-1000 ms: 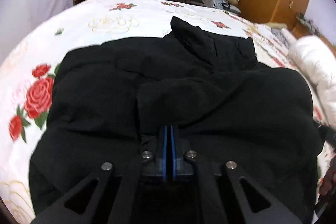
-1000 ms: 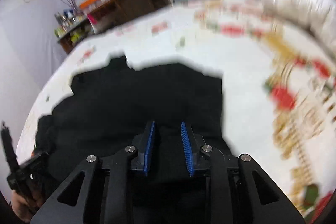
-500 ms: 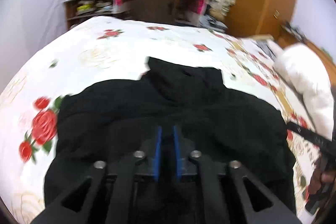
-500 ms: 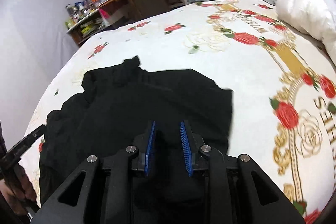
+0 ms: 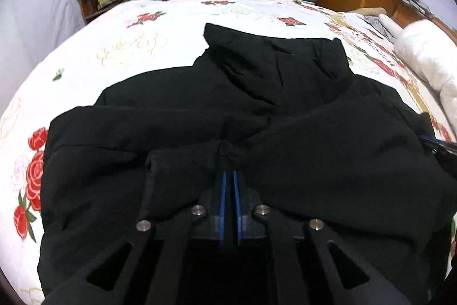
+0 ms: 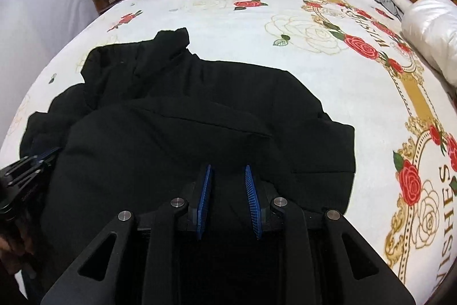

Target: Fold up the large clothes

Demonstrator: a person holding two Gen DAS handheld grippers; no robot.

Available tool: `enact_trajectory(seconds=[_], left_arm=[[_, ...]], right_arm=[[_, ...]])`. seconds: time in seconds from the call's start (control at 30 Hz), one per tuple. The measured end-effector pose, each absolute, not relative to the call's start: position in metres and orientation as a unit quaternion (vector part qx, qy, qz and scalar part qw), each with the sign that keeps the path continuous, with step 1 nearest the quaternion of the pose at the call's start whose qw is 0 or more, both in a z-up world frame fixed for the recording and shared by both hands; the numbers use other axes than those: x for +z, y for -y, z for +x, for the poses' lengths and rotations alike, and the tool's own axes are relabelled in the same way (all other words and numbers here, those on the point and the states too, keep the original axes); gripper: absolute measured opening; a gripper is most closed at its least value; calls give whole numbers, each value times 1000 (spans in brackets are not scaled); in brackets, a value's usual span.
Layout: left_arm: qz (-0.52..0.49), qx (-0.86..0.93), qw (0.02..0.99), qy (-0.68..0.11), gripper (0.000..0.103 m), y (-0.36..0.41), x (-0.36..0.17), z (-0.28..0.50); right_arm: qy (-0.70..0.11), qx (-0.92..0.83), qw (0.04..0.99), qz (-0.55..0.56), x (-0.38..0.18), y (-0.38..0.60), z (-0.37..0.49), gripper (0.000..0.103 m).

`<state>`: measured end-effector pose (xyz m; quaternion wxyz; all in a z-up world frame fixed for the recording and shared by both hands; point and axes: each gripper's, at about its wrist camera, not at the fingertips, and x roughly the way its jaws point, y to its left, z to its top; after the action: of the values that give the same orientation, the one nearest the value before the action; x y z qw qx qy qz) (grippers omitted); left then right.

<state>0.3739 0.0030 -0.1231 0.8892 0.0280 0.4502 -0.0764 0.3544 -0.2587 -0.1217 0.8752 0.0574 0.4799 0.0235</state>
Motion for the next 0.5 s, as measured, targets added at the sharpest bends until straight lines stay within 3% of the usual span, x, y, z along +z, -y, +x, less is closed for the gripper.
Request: enact_trajectory(seconds=[0.23,0.5], left_arm=[[-14,-79,908,-411,8,-18,-80,320],[31,-72,904,-421,11,-16,-117,317]], right_arm=[[-424,29,903,64,-76,272,287,27],[-480,37,875,52,-127,270,294,27]])
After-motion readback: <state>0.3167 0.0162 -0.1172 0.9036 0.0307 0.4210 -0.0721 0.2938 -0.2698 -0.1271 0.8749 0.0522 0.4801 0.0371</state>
